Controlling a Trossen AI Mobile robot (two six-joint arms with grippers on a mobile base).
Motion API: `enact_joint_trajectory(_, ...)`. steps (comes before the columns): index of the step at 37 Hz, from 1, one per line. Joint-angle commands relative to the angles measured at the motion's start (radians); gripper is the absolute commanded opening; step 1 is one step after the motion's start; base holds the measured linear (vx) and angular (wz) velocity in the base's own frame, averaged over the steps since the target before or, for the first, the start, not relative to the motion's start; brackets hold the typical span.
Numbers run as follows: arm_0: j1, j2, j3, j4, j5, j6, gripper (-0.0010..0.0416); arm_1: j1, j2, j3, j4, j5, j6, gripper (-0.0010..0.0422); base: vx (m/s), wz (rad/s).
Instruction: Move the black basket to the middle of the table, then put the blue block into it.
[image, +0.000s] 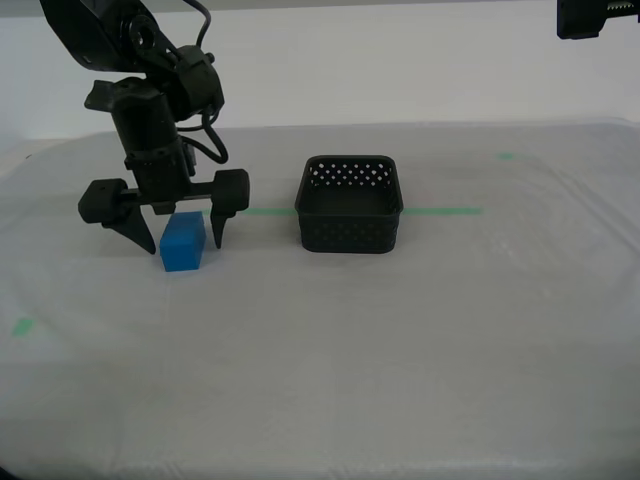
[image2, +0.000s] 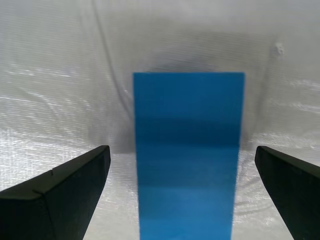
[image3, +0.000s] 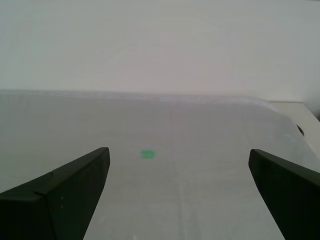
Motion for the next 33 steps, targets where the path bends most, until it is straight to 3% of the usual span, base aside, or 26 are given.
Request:
enact_joint_trajectory(1,0.001,0.0,0.001,0.003,0.0,0.0,0.039,-0.001,0.0,0.001,0.006,0.007,0.001,0.0398,0.0,0.0)
enact_joint_trajectory(14,0.001,0.0,0.001,0.003,0.0,0.0,0.0389,-0.002,0.0,0.001,0.013,0.008,-0.012,0.037,0.0,0.0)
enact_joint_trajectory(27,0.0,0.0,0.001,0.003,0.0,0.0,0.0389,-0.002,0.0,0.001,0.014,0.013,-0.027,0.0266,0.0,0.0)
enact_joint_trajectory(33,0.001,0.0,0.001,0.003,0.0,0.0,0.0389,-0.002,0.0,0.001,0.017,0.013,-0.075,0.0217,0.0,0.0)
